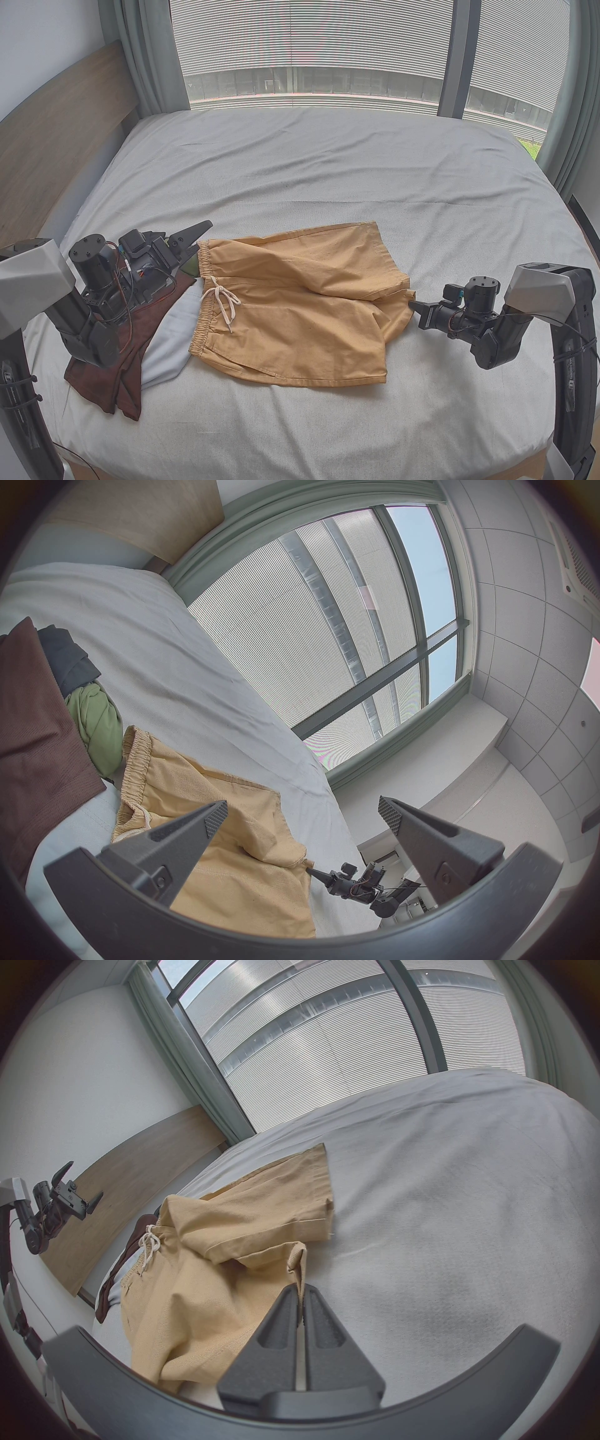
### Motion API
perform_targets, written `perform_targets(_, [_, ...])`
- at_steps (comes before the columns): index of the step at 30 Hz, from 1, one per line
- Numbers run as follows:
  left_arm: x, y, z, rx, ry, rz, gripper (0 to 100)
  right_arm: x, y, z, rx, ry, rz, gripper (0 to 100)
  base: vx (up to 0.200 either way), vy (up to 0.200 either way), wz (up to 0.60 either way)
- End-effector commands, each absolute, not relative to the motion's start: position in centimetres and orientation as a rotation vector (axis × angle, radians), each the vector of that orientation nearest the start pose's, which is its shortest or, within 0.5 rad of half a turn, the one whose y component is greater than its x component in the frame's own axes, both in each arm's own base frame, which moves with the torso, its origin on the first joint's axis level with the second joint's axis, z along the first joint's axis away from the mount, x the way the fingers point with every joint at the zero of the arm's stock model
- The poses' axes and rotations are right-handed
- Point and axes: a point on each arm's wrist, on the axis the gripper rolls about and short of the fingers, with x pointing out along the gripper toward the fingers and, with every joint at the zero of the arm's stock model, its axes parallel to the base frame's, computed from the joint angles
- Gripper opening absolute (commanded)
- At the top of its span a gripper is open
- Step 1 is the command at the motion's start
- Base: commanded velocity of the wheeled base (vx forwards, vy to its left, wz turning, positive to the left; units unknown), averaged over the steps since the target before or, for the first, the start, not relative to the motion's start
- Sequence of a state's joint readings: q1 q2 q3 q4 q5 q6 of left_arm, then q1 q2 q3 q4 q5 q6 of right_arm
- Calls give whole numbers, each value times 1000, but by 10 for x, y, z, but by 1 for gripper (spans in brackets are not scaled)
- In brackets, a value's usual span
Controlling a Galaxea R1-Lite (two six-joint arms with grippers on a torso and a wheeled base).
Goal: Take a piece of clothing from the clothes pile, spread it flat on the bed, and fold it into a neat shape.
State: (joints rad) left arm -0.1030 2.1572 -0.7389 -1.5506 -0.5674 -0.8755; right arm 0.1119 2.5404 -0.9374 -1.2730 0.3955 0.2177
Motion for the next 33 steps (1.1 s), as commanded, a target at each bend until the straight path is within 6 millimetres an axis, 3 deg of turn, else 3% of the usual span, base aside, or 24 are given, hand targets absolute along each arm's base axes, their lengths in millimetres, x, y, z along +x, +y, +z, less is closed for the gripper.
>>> perform_targets(1, [362,-50,101,-810,170,-681,100,415,46,-36,261,371,444,0,0,0,0])
perform_targets(22, [363,-50,98,-811,179,-679,100,435,44,-29,260,315,443,0,0,0,0])
perform_targets(23, [363,-50,98,-811,180,-678,100,435,44,-29,262,316,443,100,0,0,0])
perform_targets(26, [363,-50,98,-811,180,-677,100,430,43,-33,266,336,439,100,0,0,0])
perform_targets(33, [363,-50,99,-810,178,-679,100,395,46,-34,308,447,516,100,0,0,0])
